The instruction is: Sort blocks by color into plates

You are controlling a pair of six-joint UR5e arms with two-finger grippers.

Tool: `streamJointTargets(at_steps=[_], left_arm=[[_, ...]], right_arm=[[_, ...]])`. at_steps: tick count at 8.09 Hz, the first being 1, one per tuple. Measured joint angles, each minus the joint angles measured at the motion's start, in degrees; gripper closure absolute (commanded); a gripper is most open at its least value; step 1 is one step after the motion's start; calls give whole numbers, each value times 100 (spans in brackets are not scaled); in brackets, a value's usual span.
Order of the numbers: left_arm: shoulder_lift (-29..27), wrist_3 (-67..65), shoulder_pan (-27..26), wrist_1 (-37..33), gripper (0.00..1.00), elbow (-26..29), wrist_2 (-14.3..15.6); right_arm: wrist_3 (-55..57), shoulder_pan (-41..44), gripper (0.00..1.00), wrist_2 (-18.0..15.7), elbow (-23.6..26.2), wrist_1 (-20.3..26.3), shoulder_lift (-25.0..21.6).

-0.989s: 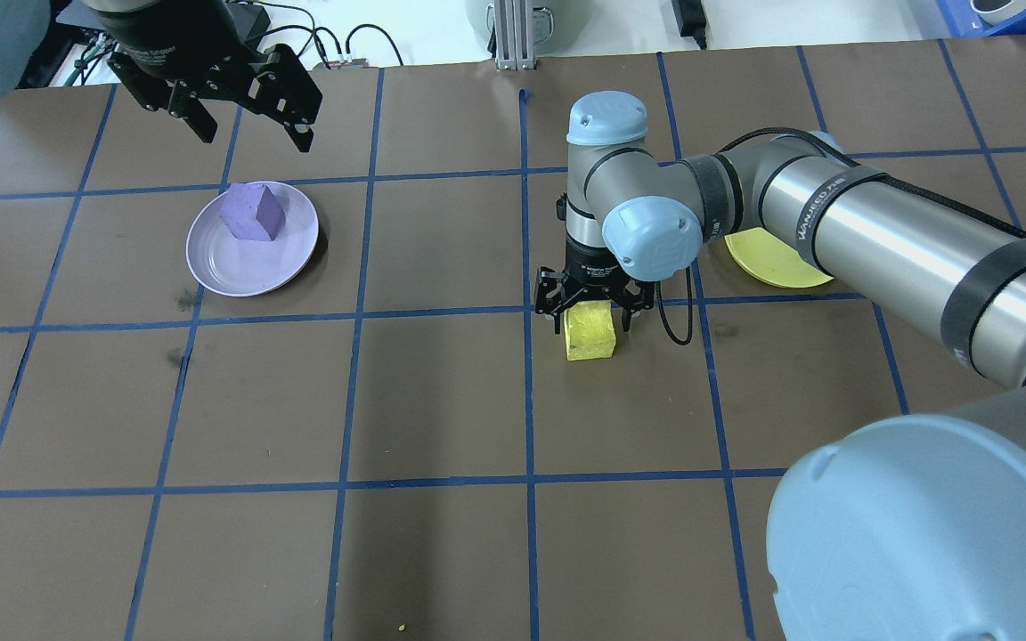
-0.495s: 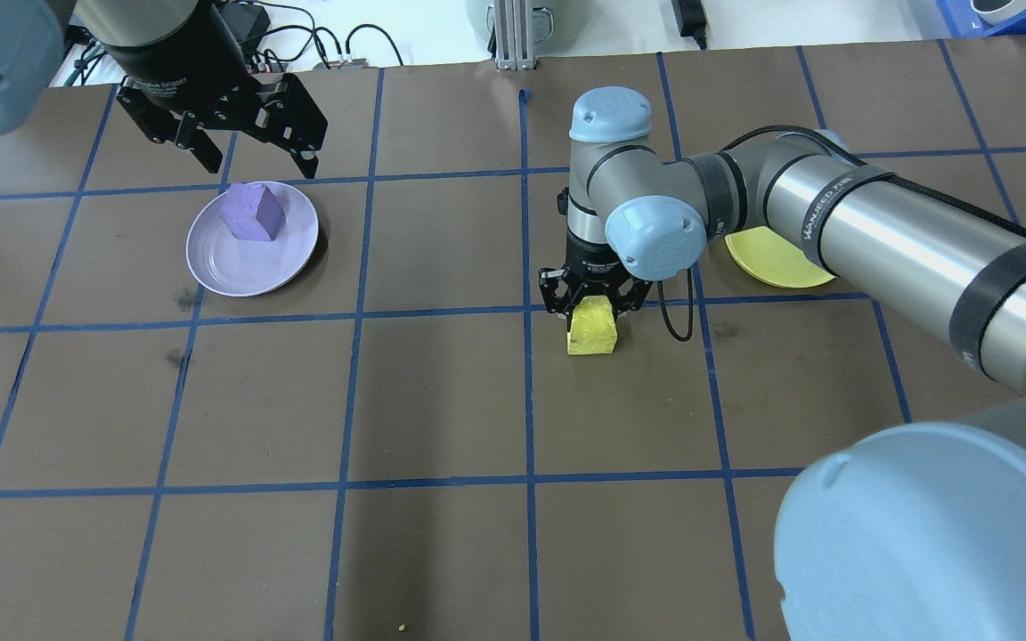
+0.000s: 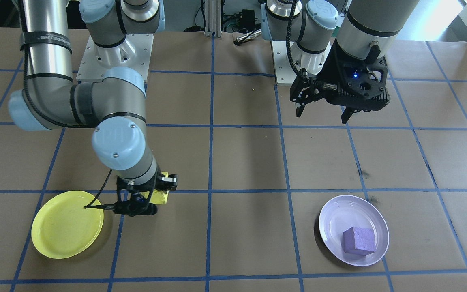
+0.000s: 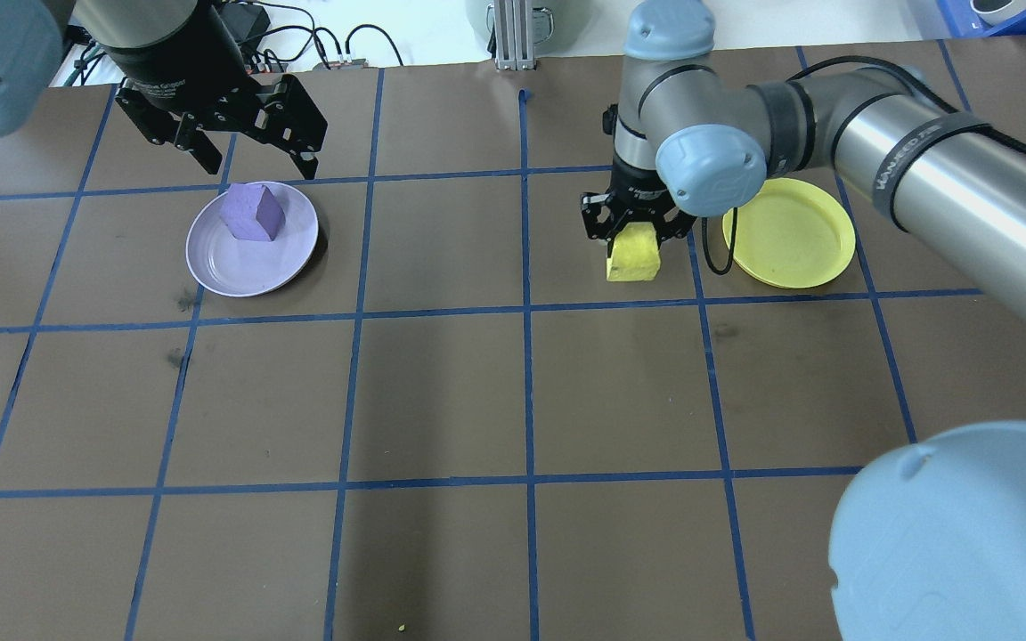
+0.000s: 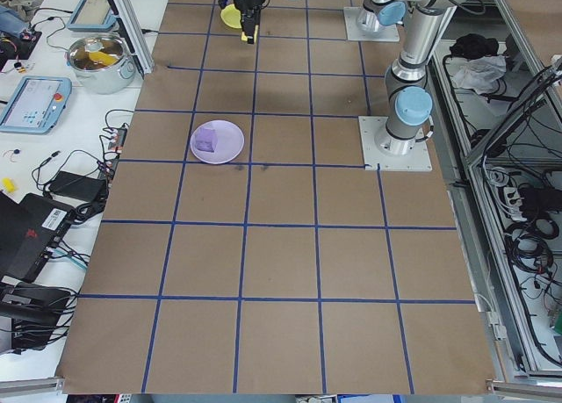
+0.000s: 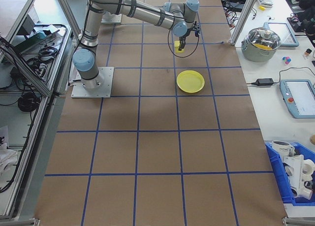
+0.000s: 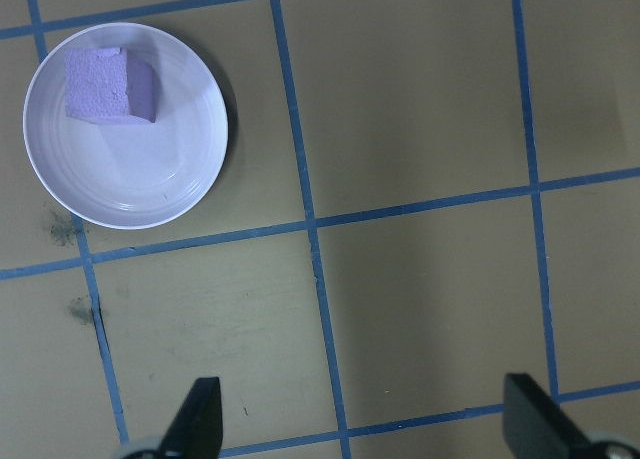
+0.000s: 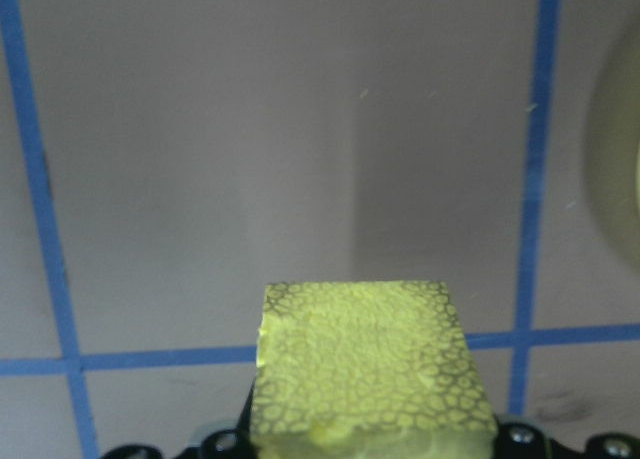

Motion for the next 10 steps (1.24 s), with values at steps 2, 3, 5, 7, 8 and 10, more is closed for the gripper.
streamJointTargets(at_steps=[2, 3, 5, 7, 8, 10], left_arm=[[-4, -1, 0, 0, 0, 0, -7], [-8, 0, 0, 3, 0, 0, -9], [-12, 2, 0, 5, 0, 0, -11], [-12, -3, -7, 5, 0, -1, -11], [-13, -5, -12, 6, 0, -5, -12], [-13, -5, -16, 2, 0, -8, -12]], right_arm=[[-910, -664, 100, -352, -333, -153, -41], [-1395, -991, 100, -418, -405, -275, -25], [-1942, -1461, 100, -462, -426, -520, 118], [-2466, -1677, 62, -507, -380, -583, 366], [-2652, -1721, 39, -609, -368, -576, 446], [-2922, -1745, 0, -770, -350, -537, 603]])
